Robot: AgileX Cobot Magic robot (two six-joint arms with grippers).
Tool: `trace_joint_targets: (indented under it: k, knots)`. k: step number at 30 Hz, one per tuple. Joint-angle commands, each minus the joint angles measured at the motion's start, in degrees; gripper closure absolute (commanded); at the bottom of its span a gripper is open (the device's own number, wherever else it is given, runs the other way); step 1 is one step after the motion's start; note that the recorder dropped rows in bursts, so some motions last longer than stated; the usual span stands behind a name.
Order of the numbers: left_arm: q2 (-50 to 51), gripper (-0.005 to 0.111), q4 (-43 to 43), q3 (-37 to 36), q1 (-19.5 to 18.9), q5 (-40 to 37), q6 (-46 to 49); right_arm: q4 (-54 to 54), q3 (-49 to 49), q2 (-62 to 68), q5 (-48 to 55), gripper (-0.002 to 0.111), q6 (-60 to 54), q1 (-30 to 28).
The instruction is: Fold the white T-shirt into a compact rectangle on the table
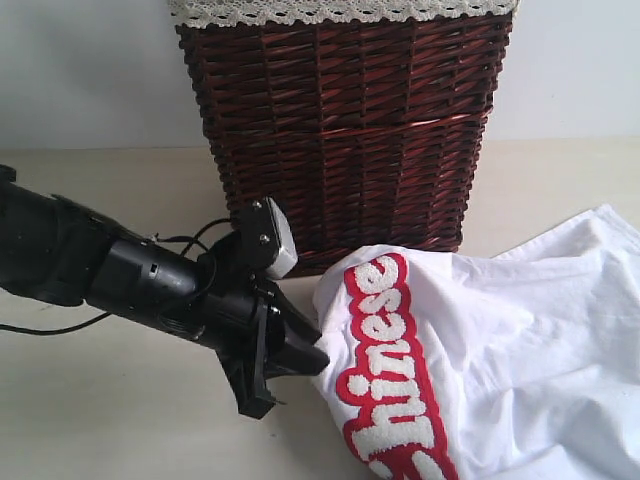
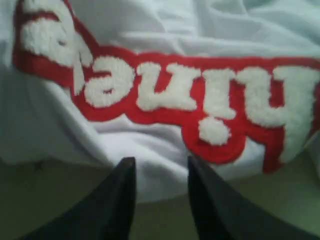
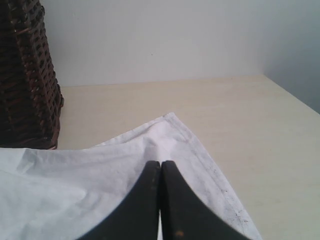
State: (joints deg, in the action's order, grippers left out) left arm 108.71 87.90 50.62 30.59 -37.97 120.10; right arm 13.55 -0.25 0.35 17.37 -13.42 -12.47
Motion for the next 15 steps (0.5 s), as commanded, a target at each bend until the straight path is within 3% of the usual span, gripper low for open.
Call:
trace_joint_targets:
  k: [1, 4, 6, 8, 15]
  knots:
    - [2.6, 0.050, 0.9, 0.0, 0.3, 1.6, 0.1, -0.1, 0.3, -0.3, -0.6, 0.108, 0.0, 0.1]
    - [4.7, 0.060, 3.4, 0.6, 0.3, 1.5, 0.1, -0.1, 0.3, -0.3, -0.6, 0.108, 0.0, 0.1]
    - [5.3, 0.078, 3.6, 0.6, 0.8, -0.3, 0.1, -0.1, 0.3, -0.3, -0.6, 0.108, 0.0, 0.1]
    - [4.7, 0.107, 3.6, 0.6, 0.8, -1.6, 0.1, -0.1, 0.3, -0.3, -0.6, 0.108, 0.0, 0.1]
    - [-2.7, 0.107, -4.0, 0.6, 0.7, 1.5, 0.1, -0.1, 0.3, -0.3, -0.6, 0.108, 0.0, 0.1]
